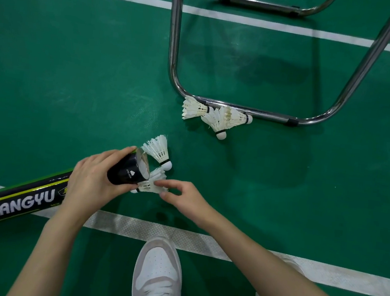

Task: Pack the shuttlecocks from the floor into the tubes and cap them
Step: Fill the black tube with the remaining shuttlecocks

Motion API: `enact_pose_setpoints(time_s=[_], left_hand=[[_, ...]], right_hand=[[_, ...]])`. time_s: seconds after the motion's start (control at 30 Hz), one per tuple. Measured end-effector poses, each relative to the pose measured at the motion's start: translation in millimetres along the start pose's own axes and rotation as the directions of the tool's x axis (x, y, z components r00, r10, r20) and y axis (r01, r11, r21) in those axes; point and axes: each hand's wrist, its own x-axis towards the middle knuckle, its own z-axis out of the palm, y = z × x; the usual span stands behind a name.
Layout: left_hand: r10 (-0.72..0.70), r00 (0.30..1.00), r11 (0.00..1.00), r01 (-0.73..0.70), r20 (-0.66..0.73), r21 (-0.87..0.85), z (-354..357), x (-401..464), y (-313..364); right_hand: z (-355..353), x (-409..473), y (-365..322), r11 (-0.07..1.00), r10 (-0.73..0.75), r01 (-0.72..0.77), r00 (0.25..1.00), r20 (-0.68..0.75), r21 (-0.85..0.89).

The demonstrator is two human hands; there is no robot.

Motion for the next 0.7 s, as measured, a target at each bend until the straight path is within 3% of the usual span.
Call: enact_pose_setpoints(time_s=[0.3, 0.5, 0.7], left_hand=[[0.042, 0.996, 0.999, -0.044, 0.077, 0.016, 12, -5, 25], [0.077, 0.986, 0.997, -0.078, 0.151, 0.002, 22, -5, 55], [0.119, 0.974, 0.992, -0.124, 0.193, 0.014, 25, 6, 86]], right_hand=[[-36, -30, 14, 0.985, -0.043, 0.084, 0.966, -0.257, 0.15], [-61, -50, 11, 0.98, -0.096, 0.166, 0.88, -0.465, 0.112], [-81, -68, 5, 0.968, -0.13, 0.227, 0.821, -0.557, 0.109]])
